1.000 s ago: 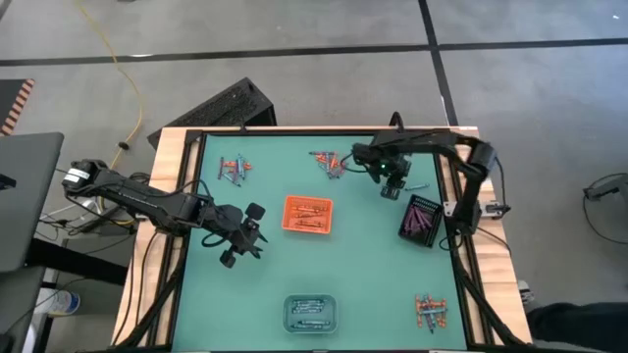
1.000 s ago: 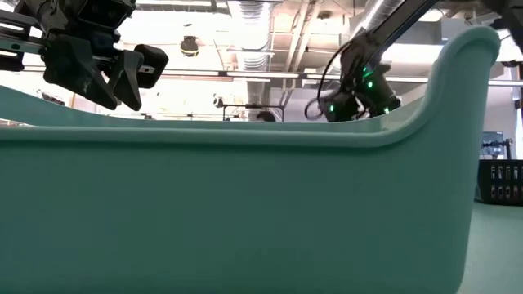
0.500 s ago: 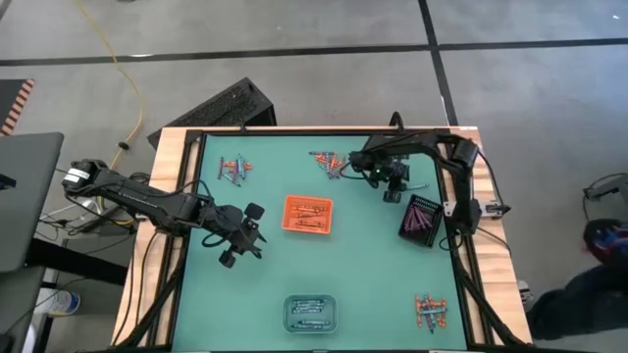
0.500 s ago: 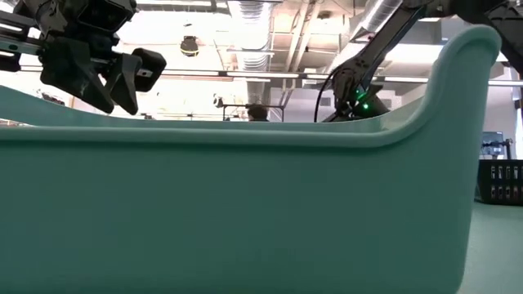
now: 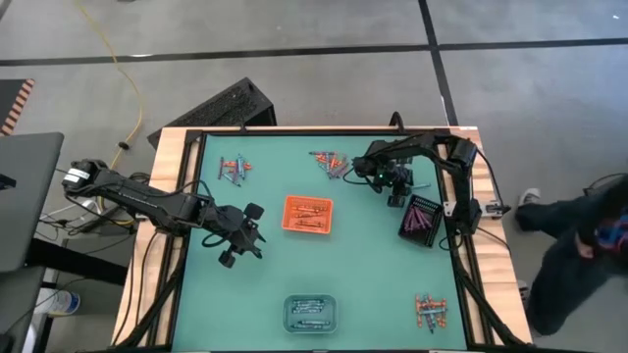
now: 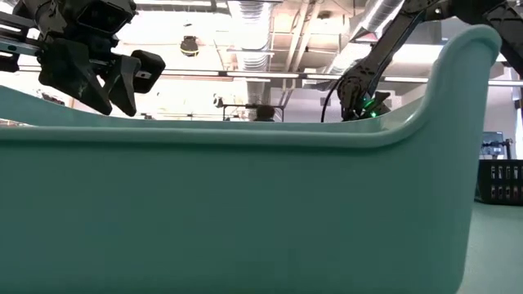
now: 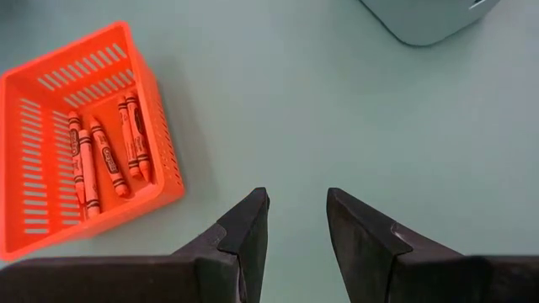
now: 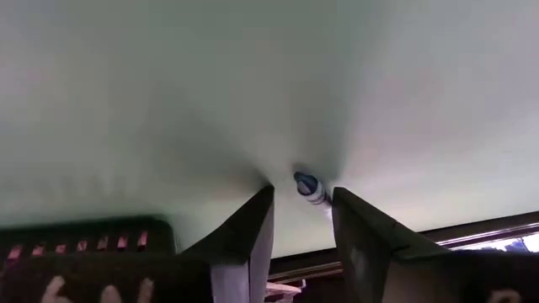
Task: Sort crayons
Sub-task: Put the blue crayon into the blue bin, then put the purple crayon into the black bin
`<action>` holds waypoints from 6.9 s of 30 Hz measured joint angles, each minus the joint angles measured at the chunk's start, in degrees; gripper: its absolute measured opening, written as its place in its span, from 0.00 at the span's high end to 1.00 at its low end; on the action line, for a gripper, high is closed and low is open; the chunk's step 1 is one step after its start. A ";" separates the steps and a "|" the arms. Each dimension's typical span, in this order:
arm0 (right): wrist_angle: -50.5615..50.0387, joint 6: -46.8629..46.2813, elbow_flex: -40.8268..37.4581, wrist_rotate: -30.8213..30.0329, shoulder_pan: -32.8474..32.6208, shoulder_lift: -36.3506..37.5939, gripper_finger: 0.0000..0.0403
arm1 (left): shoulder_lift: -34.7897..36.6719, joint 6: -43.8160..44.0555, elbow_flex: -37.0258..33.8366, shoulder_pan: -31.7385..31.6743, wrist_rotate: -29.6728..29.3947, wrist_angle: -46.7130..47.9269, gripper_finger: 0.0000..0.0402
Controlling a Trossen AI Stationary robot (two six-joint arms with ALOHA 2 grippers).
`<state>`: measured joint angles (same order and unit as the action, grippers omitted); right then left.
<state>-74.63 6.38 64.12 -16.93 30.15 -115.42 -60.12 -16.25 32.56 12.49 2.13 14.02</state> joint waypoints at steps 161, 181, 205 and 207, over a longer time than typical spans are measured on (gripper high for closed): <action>6.52 -55.66 48.00 -28.11 -75.40 -7.63 0.69 | -48.01 -18.68 52.16 -46.89 13.72 16.12 0.72; 3.08 -68.53 48.00 -35.60 -82.73 -7.63 0.69 | -60.08 -32.32 62.56 -52.16 23.13 23.83 0.72; 5.56 -69.68 46.32 -37.32 -82.55 -7.65 0.69 | -64.46 -25.25 68.28 -54.75 22.17 27.66 0.72; 6.98 -69.67 44.74 -37.24 -82.58 -7.76 0.69 | -64.79 -24.01 68.28 -54.75 22.41 27.17 0.72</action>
<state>-67.64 -63.29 108.86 -54.17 -52.42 -123.17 -124.90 -40.26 100.84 -42.26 24.54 41.19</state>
